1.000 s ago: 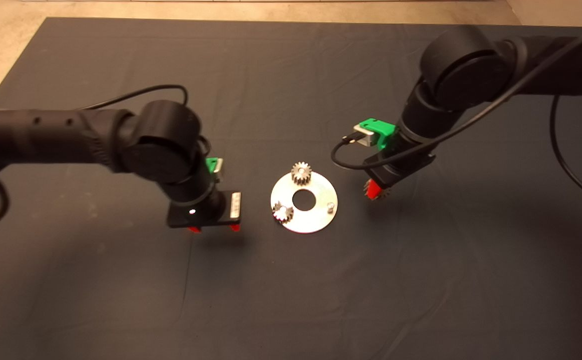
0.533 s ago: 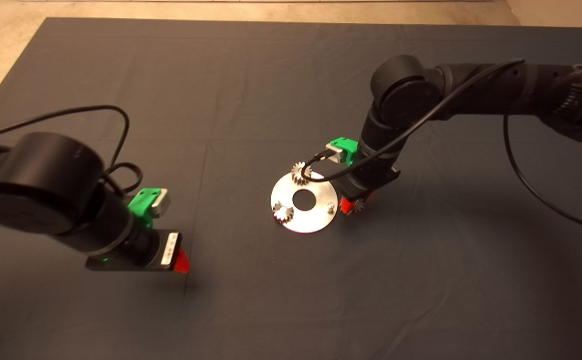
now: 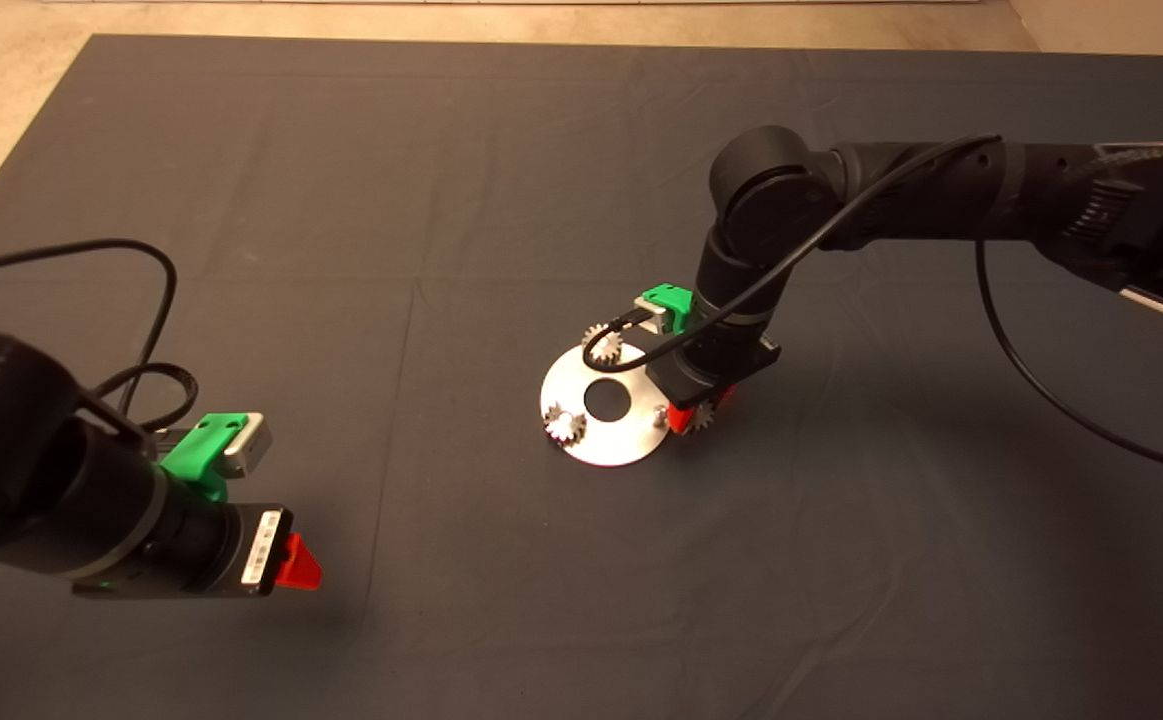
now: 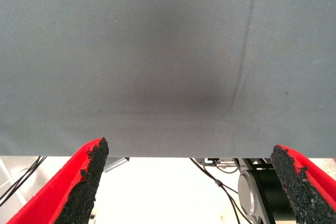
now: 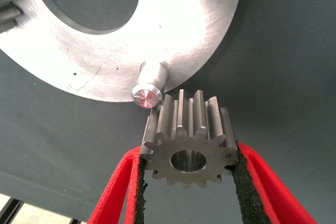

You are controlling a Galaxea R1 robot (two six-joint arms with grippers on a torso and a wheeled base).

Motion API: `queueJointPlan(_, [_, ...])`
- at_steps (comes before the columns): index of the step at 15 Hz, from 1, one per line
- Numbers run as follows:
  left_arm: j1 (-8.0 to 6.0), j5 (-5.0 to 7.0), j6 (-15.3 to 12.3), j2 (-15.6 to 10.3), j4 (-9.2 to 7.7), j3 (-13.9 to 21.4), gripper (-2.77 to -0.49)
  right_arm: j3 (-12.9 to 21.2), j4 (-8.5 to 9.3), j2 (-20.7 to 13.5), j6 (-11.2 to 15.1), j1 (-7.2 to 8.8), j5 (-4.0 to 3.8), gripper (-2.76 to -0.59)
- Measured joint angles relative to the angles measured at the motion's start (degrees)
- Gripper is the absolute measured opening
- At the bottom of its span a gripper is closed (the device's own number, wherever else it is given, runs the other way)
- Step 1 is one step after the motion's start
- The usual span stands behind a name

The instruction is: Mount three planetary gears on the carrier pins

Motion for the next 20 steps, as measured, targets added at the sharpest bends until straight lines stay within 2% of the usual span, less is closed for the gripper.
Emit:
queueJointPlan(3, [-0.09, 0.05, 0.0, -0.45, 0.0, 0.34, -1.06, -0.81, 0.01, 0.77, 0.0, -0.02, -0.28, -2.4])
queueJointPlan(8, [-0.09, 0.02, 0.0, -0.44, 0.02, 0.39, -1.06, -1.07, 0.01, 1.19, -0.02, 0.16, -0.03, -2.4])
queueJointPlan(11, [-0.06, 0.02, 0.0, -0.44, 0.0, 0.39, -1.06, -1.07, 0.09, 1.16, -0.05, 0.77, 0.03, -2.4])
queueJointPlan(12, [-0.09, 0.02, 0.0, -0.44, 0.01, 0.39, -1.06, -1.07, 0.12, 1.13, -0.05, 1.09, 0.28, -2.4])
queueJointPlan(14, [-0.09, 0.02, 0.0, -0.44, 0.02, 0.39, -1.06, -1.07, 0.15, 1.08, -0.05, 2.06, 0.93, -2.4])
queueJointPlan(15, [-0.09, 0.02, 0.0, -0.44, 0.02, 0.39, -1.06, -1.04, 0.15, 1.11, -0.05, 3.17, 0.95, -2.4])
queueJointPlan(16, [-0.09, 0.02, 0.0, -0.45, 0.01, 0.39, -1.06, -1.04, 0.15, 1.19, -0.05, 3.45, 0.93, -2.4])
queueJointPlan(20, [-0.09, 0.02, 0.0, -0.45, 0.02, 0.39, -1.06, -1.04, 0.16, 1.27, -0.05, 3.43, 0.93, -2.4])
